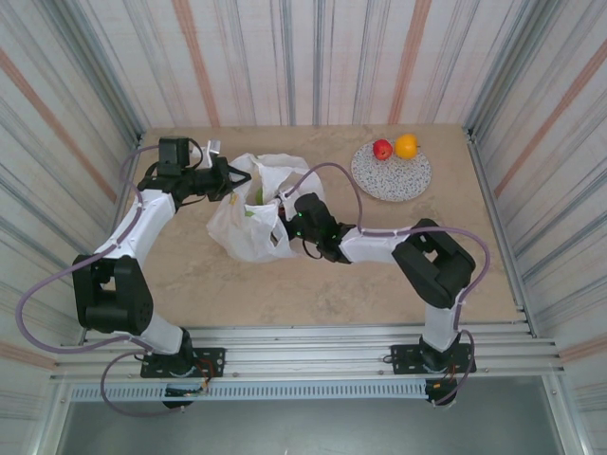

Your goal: Place the fruits into the plastic bag

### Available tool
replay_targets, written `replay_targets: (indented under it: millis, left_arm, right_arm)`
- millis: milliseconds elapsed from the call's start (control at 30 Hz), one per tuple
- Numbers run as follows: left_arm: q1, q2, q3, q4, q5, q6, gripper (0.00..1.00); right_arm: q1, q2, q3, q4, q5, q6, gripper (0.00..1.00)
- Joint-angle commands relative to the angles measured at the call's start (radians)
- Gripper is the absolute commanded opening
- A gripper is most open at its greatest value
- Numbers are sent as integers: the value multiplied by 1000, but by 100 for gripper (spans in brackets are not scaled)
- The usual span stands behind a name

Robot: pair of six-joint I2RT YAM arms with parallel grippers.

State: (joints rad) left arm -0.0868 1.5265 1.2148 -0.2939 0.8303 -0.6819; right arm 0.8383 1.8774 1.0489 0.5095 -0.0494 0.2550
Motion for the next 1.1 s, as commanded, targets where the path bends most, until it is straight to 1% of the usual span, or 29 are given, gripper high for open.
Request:
replay_targets:
  millis: [0, 133, 233, 300, 533, 633, 800, 900, 967, 1067]
  left_arm:
    - [-7, -5, 2, -16, 24, -2, 0]
    - [-7, -6, 1, -15, 26, -3, 0]
    - [-7, -8, 0, -15, 26, -4, 0]
    - [-7, -7, 1, -15, 26, -3, 0]
    - [-7, -8, 1, -14, 25, -4, 0]
    - [-8, -6, 1, -14, 25, -4, 0]
    - [-7, -8, -1, -13, 22, -3, 0]
    - [-7, -6, -1, -15, 21, -2, 0]
    - [-7, -6, 0, -14, 20, -2, 0]
    - [-6, -8, 1, -18, 17, 2, 0]
  right_arm:
    - [-3, 51, 67, 39, 18, 20, 58]
    - [-1, 104, 136, -28, -49, 32, 61]
    - [-5, 135, 192, -92, -122, 36, 65]
    - [-8, 146, 222, -138, -146, 36, 69]
    - [-39, 97, 202, -158, -170, 48, 86]
    - [-55, 62, 176, -162, -183, 54, 91]
    - [-82, -3, 115, -165, -206, 63, 91]
    - [-98, -43, 84, -186, -242, 67, 89]
    - [-108, -71, 62, -205, -275, 64, 87]
    - [-125, -125, 27, -245, -372, 41, 84]
